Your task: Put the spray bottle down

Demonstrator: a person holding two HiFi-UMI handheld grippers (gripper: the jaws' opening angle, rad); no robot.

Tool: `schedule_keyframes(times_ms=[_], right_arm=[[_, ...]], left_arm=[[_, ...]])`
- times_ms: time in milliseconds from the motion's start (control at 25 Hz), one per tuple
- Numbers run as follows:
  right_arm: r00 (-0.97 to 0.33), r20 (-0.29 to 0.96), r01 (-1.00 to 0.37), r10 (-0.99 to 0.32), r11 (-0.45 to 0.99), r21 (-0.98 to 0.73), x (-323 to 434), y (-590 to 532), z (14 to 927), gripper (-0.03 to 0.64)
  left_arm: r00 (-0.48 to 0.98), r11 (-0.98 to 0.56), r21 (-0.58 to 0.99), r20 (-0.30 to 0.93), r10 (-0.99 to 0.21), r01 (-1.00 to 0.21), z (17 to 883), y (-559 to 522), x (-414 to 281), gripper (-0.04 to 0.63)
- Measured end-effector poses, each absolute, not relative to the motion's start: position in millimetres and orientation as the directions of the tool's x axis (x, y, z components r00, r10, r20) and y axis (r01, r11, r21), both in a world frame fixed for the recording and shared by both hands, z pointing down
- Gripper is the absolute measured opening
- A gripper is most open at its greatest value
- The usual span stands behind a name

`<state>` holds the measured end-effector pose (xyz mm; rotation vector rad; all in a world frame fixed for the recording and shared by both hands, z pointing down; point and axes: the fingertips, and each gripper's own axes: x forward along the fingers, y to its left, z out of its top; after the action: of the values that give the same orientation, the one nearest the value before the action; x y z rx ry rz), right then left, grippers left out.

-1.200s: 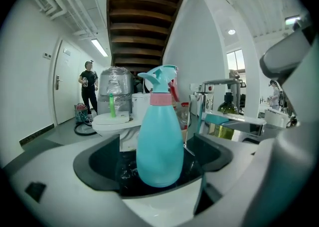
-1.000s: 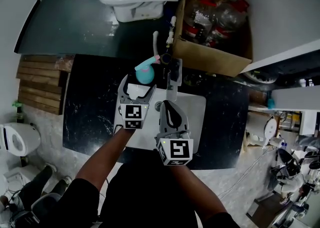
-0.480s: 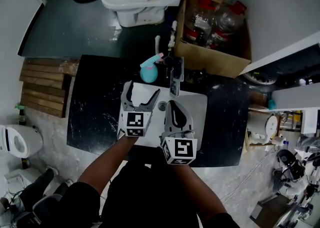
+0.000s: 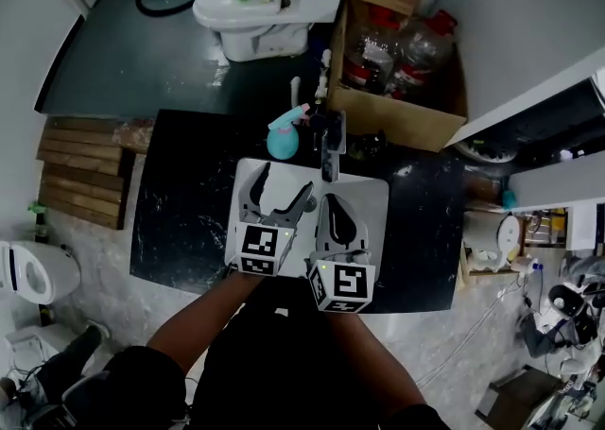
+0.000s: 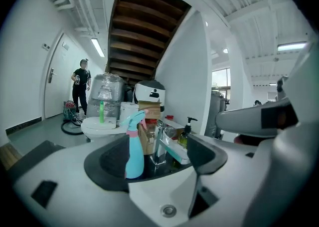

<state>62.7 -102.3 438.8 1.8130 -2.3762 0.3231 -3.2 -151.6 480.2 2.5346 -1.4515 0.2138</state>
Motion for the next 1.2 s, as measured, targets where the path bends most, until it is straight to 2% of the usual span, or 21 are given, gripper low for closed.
schedule_keyframes(times_ms=[80, 200, 240, 600, 1200], right_arm=[[-0.263, 0.231, -0.965, -0.937, 0.25, -0.083, 63.2, -101.2, 435.3, 0.017], [-0.253, 0.222, -0.967, -0.942, 0.241, -0.079, 65.5, -100.1, 428.1, 0.017], [-0.254, 0.216, -0.967, -0.943, 0.243, -0.077, 65.4, -100.5, 424.9, 0.017], [-0.268, 0.205, -0.963, -0.941, 0.267, -0.035, 58.5, -97.6, 413.8, 0.017], [-0.287, 0.186, -0.956, -0.94, 0.292, 0.001, 42.9, -86.0, 406.7, 0.017]], left_arm=[[0.502, -0.492, 0.102, 0.229, -0.834, -0.865, 473.9, -145.0, -4.8, 0.302], [0.49, -0.48, 0.102, 0.218, -0.844, -0.871, 462.2, -133.8, -10.7, 0.061], [0.489, -0.477, 0.108, 0.212, -0.846, -0.872, 457.9, -131.1, -12.5, 0.025], [0.493, -0.471, 0.152, 0.185, -0.85, -0.869, 435.2, -116.0, -17.8, 0.013], [0.471, -0.461, 0.097, 0.156, -0.868, -0.882, 421.6, -100.1, -26.0, 0.013]])
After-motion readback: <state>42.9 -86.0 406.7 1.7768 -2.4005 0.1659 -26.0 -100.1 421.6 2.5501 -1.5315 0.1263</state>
